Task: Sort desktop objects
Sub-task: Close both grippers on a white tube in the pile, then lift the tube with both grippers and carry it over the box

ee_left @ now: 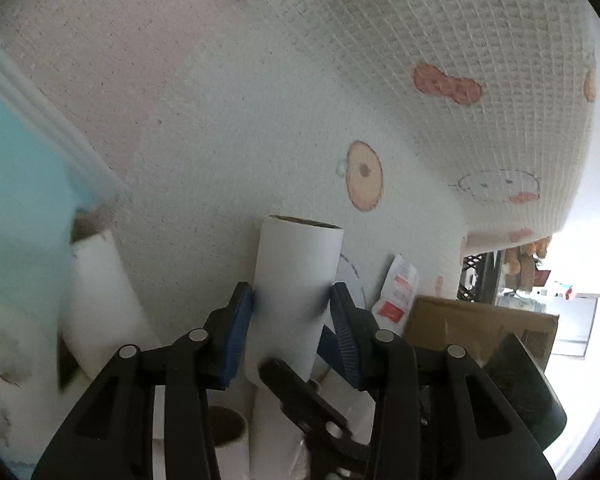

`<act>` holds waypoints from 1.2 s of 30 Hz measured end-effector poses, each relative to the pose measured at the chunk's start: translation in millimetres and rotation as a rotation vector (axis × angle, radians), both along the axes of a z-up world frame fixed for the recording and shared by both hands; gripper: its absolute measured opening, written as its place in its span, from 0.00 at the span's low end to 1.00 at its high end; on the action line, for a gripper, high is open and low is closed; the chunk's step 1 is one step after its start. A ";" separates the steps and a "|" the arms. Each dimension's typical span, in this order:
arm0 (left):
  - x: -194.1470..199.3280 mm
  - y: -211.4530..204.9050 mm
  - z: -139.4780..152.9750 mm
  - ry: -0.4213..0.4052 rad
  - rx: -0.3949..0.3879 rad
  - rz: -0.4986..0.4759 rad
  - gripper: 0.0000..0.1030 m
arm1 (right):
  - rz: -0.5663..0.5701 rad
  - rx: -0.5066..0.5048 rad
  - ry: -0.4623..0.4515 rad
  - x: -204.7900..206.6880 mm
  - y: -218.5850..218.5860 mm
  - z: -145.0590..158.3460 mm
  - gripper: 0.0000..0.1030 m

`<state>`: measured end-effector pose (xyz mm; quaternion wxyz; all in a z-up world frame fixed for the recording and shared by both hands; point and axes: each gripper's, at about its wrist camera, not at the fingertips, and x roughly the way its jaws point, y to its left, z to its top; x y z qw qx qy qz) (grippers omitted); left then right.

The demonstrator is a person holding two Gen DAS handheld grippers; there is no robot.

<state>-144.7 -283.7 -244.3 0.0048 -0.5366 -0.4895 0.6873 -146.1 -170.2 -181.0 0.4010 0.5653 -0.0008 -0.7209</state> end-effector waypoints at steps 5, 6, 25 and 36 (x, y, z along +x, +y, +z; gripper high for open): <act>4.8 1.2 -10.7 -0.002 0.055 0.012 0.37 | 0.013 0.048 -0.058 -2.1 -6.4 -18.1 0.40; 5.2 0.0 -11.4 -0.005 0.061 0.015 0.37 | 0.011 0.055 -0.079 -3.6 -7.9 -21.4 0.40; 10.0 18.1 0.1 0.070 -0.083 -0.057 0.40 | -0.046 0.007 -0.074 8.9 -4.8 -18.0 0.46; 54.4 17.9 74.8 0.244 -0.198 0.034 0.33 | 0.029 -0.004 0.014 30.0 -11.4 37.3 0.45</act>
